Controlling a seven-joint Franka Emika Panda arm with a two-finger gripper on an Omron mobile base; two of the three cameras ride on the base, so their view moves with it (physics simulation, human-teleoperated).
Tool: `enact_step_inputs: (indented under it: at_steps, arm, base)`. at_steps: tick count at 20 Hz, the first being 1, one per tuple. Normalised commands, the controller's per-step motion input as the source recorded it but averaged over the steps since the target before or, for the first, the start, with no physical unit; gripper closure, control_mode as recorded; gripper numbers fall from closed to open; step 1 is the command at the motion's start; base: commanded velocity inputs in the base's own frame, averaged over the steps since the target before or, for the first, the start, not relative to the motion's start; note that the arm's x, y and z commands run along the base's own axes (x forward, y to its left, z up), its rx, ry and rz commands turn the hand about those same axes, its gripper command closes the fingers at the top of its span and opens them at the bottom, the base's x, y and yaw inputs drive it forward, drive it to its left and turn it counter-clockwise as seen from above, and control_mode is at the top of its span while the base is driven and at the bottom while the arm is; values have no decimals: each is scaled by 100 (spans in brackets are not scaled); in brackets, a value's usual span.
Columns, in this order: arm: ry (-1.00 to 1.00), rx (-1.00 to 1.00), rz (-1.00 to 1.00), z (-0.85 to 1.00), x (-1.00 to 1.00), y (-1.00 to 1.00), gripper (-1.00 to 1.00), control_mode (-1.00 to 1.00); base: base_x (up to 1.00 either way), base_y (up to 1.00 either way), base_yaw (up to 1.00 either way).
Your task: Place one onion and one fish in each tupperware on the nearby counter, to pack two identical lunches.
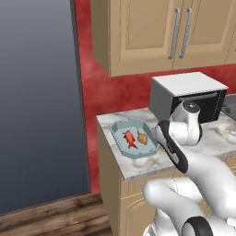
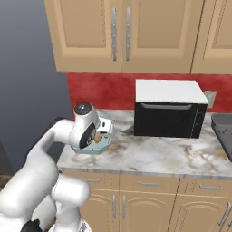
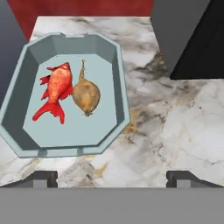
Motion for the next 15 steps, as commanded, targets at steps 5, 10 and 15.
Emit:
enact_step_inputs:
  at_steps: [5,10,15]
  arm:
    - [-9,2,0,41,-73,-76,-100,-100]
    - [0,0,0,0,0,0,-100,-100]
    - [0,3,0,0,0,-4,-100,-100]
  base:
    - [0,0,0]
    - [0,0,0]
    - [0,0,0]
